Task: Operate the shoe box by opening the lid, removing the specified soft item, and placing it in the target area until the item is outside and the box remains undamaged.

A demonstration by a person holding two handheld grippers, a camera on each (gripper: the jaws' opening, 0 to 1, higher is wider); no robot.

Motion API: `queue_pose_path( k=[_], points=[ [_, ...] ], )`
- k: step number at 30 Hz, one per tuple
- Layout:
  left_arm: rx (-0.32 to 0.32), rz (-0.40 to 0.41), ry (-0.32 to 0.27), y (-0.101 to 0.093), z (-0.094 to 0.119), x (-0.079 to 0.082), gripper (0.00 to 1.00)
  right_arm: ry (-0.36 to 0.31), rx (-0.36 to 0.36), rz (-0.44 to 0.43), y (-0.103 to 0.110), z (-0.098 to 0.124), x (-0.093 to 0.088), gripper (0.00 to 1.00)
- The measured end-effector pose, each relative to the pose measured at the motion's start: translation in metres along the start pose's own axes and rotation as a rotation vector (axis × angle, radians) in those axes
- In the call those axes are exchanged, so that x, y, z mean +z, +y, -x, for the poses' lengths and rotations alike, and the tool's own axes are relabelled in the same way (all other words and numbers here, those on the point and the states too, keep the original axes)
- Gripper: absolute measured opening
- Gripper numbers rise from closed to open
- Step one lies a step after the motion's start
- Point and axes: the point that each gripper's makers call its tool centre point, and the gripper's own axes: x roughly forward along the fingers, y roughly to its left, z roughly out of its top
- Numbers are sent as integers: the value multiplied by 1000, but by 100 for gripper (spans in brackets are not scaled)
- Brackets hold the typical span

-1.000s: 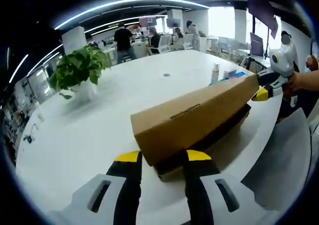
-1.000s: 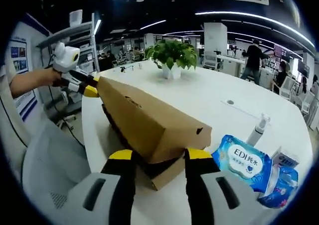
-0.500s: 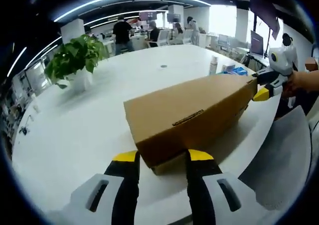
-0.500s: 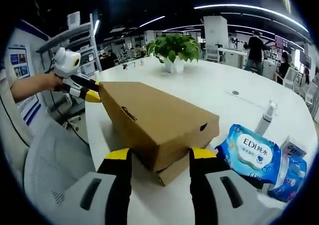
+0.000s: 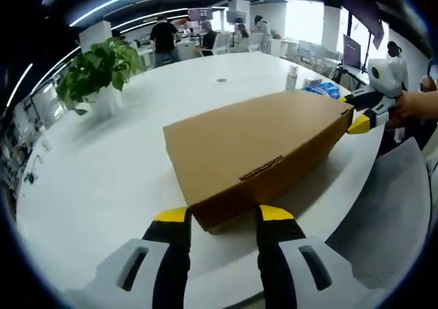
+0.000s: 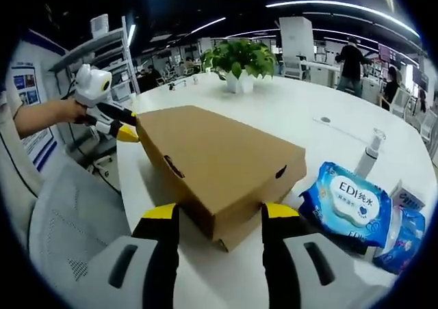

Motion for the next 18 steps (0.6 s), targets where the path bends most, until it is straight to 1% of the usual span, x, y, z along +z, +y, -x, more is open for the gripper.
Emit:
queue_pose_path(
  k=[9,14,18],
  points=[
    [-9,28,7,0,-5,-5,37,19,-4,-7,-1,-5,-5,44],
    [-13,34,24,0,-10,-9,37,29,-9,-6,-2,-8,-9,44],
    [-14,43,32,-1,-14,-13,37,39,-16,9,-2,-11,-13,44]
  ],
)
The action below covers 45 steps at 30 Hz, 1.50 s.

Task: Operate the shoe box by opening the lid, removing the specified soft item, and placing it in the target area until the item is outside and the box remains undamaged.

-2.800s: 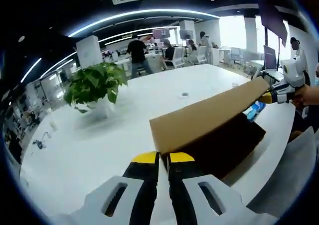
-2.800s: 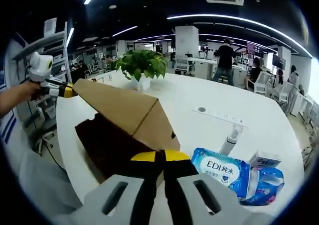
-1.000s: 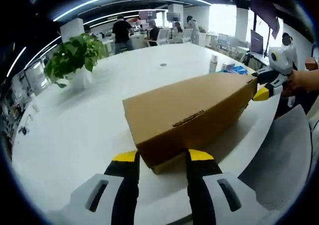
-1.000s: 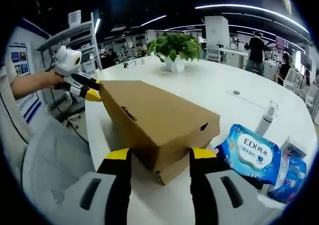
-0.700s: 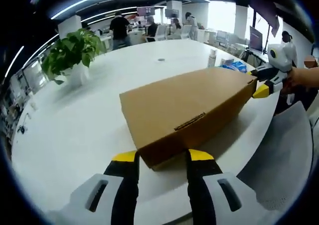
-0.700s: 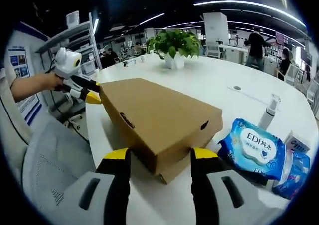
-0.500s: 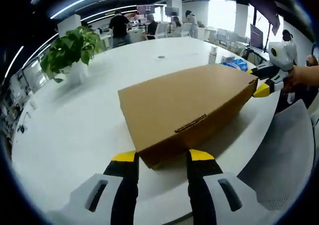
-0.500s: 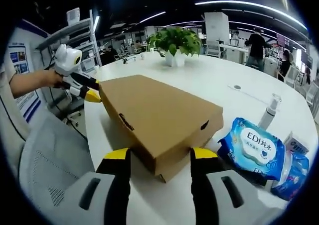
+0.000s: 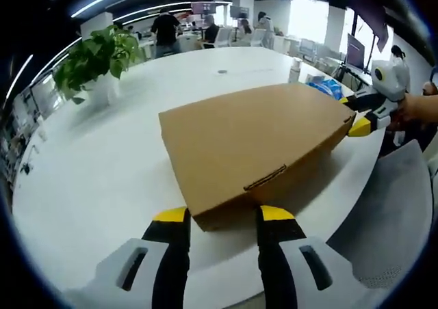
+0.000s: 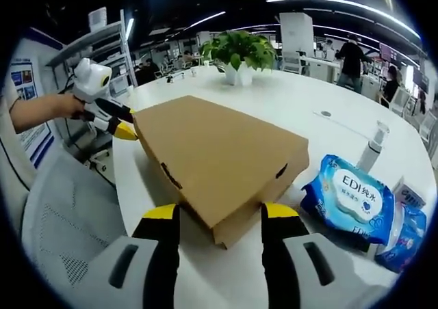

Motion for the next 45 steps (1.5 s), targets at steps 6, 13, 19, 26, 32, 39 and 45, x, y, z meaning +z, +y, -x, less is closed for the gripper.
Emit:
queue_pose_path(
  k=[6,13,19,26,32,39,45],
  points=[
    [5,9,13,1,-5,-3,37,17,-13,26,-1,-3,-3,43],
    [12,18,37,2,-11,-6,36,35,-29,60,-2,-8,-8,43],
    [13,24,40,2,-13,-5,36,36,-33,67,-7,-10,-6,42],
    [12,22,46,6,-19,2,36,34,-34,65,-14,-14,-2,42],
    [8,18,52,11,-25,9,36,32,-35,63,-22,-18,2,42],
    [5,17,53,17,-34,19,36,34,-37,63,-33,-24,8,43],
    [1,19,53,22,-42,28,36,37,-37,65,-45,-30,14,43]
  ],
)
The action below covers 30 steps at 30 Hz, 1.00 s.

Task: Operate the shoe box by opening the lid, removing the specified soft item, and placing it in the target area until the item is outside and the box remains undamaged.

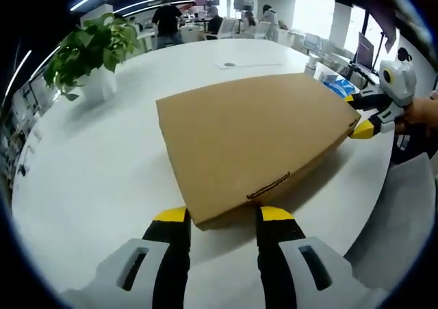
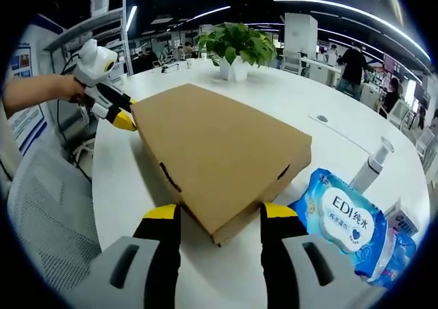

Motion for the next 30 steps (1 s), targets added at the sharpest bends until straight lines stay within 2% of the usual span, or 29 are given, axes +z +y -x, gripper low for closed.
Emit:
queue_pose_path(
  k=[30],
  points=[
    [-24,4,-1,18,-37,47,36,34,-4,31,-54,-24,20,42]
  ],
)
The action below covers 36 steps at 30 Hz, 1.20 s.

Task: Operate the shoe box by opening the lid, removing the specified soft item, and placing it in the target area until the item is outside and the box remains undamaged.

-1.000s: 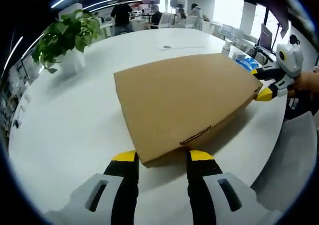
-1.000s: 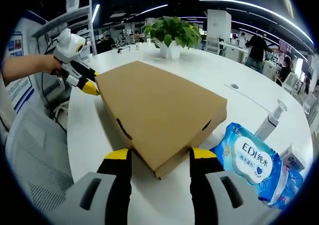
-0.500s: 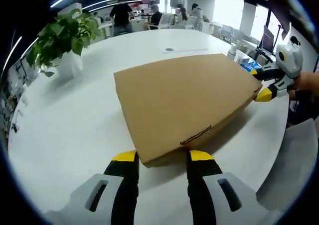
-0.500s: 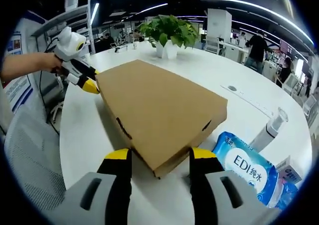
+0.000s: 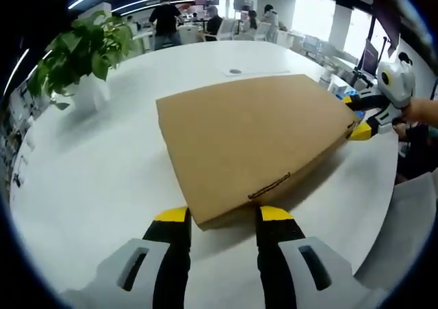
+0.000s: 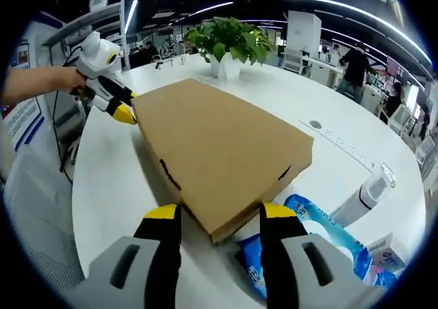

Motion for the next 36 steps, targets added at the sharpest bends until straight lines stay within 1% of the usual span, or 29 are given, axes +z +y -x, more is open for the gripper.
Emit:
queue_pose_path(
  k=[8,20,22,25,29,32,36],
  points=[
    [-10,-2,2,4,-5,6,36,16,-1,22,-5,-3,1,41],
    [-11,2,1,4,-5,7,36,18,-16,20,-8,-2,2,42],
    [1,-11,-10,5,-3,8,38,14,-19,29,-8,0,1,41],
    [16,-21,-27,8,2,10,44,7,-35,42,-10,6,1,40],
    [26,-25,-43,7,13,10,45,-15,-49,49,-11,16,5,39],
    [31,-32,-53,5,20,7,47,-31,-63,51,-11,25,6,41],
    [40,-43,-71,-1,31,5,50,-46,-82,56,-10,40,4,43]
  ],
)
